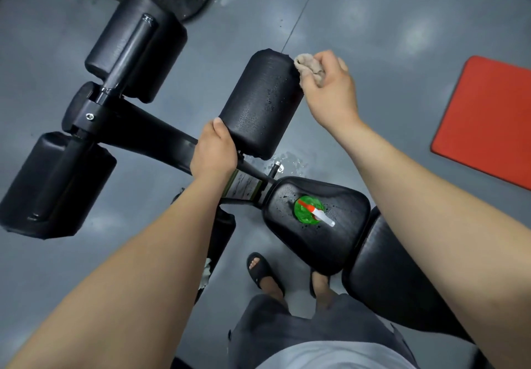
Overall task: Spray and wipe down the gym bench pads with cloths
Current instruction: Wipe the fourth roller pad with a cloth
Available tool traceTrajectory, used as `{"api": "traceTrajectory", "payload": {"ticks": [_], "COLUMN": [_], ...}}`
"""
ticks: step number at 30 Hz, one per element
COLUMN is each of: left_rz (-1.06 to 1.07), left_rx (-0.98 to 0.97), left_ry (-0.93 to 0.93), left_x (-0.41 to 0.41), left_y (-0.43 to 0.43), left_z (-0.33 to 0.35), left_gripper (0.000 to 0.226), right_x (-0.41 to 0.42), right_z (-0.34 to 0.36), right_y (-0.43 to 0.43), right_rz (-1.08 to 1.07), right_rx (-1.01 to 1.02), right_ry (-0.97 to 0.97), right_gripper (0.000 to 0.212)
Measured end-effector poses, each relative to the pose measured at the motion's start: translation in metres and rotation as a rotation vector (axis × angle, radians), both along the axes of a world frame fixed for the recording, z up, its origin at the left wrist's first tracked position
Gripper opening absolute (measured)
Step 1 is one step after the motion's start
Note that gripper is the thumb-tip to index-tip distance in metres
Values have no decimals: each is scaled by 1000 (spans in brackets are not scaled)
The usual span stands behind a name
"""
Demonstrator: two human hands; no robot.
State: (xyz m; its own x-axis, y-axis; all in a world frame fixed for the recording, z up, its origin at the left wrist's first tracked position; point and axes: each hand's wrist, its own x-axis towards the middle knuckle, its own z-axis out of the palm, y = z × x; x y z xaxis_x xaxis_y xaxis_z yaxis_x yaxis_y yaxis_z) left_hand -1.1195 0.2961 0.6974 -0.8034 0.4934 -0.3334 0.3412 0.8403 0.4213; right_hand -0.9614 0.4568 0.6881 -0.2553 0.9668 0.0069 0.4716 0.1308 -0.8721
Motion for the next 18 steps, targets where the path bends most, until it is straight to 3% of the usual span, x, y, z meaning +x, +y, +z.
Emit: {"api": "traceTrajectory", "payload": {"ticks": [5, 8, 18], "left_rz": [8, 4, -6], "left_rx": [-14, -23, -44], "left_ry": [60, 95, 108], "left_x": [2, 2, 5], "left_y": [0, 1, 4], "left_z": [0, -2, 0], "left_gripper": [53, 53, 52], "right_x": [-16, -20, -19], "right_z": [-10, -15, -23], "right_y": [12, 7, -69], "right_rz": [215, 228, 316], "right_rx": [127, 152, 280], "right_ry": [-112, -146, -45], "right_gripper": [23, 26, 25]}}
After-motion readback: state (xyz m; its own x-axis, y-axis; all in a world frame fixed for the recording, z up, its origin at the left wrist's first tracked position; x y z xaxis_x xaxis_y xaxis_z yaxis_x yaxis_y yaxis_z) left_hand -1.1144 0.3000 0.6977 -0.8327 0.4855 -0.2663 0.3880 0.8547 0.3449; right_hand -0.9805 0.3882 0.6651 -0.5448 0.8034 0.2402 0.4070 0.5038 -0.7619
